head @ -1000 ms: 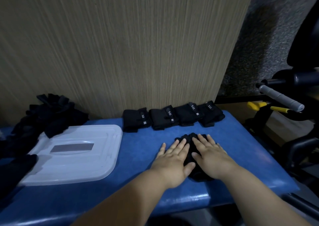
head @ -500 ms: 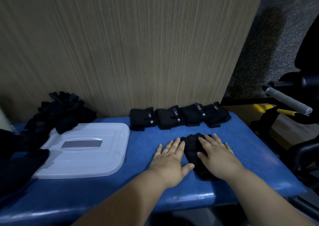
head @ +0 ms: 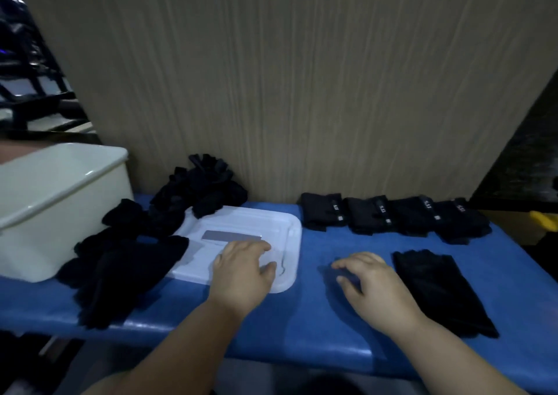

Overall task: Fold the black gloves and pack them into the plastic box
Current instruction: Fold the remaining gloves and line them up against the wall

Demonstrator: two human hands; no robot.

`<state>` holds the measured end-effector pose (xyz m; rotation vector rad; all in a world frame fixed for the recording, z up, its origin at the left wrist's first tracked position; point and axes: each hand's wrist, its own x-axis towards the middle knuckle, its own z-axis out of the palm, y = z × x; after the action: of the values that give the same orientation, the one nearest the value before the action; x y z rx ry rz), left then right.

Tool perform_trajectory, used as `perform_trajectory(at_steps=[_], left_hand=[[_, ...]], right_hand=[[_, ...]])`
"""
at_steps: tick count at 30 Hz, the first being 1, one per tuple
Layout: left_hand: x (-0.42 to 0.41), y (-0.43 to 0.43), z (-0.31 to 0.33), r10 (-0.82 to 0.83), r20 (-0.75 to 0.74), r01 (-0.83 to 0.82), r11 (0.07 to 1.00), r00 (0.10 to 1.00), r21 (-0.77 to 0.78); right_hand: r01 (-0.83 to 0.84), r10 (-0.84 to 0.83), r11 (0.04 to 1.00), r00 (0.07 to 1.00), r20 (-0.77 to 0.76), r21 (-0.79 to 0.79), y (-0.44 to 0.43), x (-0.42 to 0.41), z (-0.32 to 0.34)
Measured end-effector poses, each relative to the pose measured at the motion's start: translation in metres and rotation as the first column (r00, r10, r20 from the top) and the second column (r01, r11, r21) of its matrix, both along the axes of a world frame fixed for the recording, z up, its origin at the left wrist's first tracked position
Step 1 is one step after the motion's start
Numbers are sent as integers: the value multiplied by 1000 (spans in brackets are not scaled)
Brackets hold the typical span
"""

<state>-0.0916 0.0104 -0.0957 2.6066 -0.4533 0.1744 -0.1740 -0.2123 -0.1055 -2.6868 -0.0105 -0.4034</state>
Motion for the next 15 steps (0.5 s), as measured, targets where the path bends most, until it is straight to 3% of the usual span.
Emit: perform_trajectory(at_steps=[6, 15], left_hand=[[21, 49, 8, 116, 18, -114, 989, 993, -99], [29, 122, 11, 340, 316, -337, 939, 886, -66]], right_hand=[[-31, 32, 973, 999, -2, 227, 62, 42, 6], [-186, 230, 921, 969, -93, 343, 178, 114, 19]])
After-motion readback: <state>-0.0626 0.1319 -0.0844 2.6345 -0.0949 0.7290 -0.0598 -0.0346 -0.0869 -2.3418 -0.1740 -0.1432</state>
